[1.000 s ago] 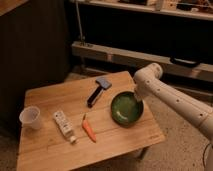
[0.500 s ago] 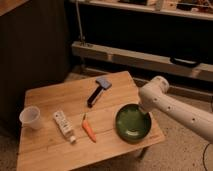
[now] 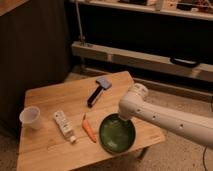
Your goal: Drag the ceramic bowl in a circle
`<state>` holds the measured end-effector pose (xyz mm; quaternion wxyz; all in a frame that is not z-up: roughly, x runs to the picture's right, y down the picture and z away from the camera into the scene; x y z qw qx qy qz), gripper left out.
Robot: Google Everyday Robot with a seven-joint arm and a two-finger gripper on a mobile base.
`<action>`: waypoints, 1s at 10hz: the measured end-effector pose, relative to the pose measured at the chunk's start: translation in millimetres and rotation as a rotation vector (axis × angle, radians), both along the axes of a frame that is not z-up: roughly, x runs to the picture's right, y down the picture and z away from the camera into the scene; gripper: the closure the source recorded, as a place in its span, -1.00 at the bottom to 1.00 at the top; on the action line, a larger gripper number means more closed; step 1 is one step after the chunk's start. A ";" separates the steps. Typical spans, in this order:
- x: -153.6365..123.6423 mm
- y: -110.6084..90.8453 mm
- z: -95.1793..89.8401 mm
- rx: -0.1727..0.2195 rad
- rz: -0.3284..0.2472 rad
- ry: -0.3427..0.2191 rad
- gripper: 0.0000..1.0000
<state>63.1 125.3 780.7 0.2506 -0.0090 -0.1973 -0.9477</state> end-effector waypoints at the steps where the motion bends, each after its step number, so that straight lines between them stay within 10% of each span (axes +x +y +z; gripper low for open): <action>1: -29.0 -10.9 3.3 0.012 -0.033 -0.042 1.00; 6: -104.0 -57.2 44.0 0.040 -0.117 -0.092 1.00; 10: -50.7 -110.0 101.6 0.042 -0.039 0.043 1.00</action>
